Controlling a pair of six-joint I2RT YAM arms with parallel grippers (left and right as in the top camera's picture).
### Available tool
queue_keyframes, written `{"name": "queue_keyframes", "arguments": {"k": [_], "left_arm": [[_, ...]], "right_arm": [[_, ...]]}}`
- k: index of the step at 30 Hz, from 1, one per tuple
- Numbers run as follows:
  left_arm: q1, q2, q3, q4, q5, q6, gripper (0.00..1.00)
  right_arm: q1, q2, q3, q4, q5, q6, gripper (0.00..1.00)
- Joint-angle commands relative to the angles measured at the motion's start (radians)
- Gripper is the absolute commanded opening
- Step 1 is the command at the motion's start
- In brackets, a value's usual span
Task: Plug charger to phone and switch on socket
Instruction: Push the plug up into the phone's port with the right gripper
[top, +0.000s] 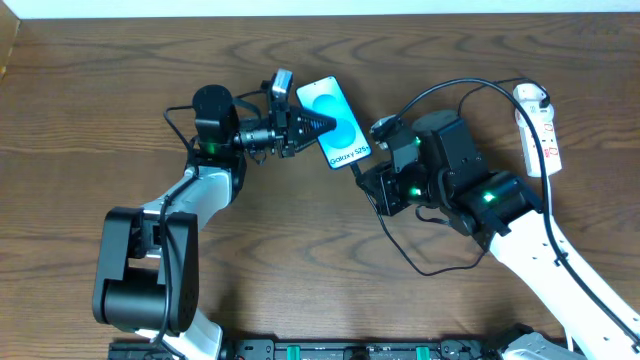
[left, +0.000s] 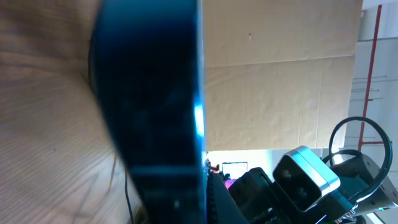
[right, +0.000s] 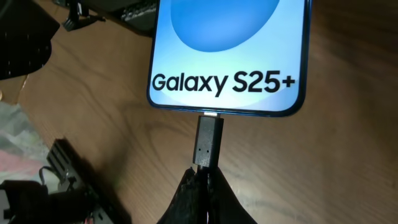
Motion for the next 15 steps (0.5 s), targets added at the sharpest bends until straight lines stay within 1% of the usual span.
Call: {"name": "queue_keyframes", "arguments": {"k": [1,6,9,12,15], "left_arm": [[-0.046,-0.004,0.010,0.006,0.123,0.033,0.07],[-0.046,-0.004,0.010,0.006,0.123,0.032,0.08],[-0.046,-0.004,0.010,0.006,0.123,0.033,0.07],[-0.046,-0.004,0.010,0.006,0.123,0.067,0.07],[-0.046,-0.004,0.010,0.006,0.115,0.112,0.07]], "right_arm": [[0.003,0.000,0.026,0.054,0.027,0.001,0.01],[0.003,0.000,0.026,0.095,0.026,0.001,0.01],[0.003,0.000,0.026,0.050,0.026,0.001,0.01],[0.001,-0.002,0.026,-0.014,0.026,0.000,0.02],[-0.002,-0.016,0.026,-0.061,0.026,-0.008,0.07]]}}
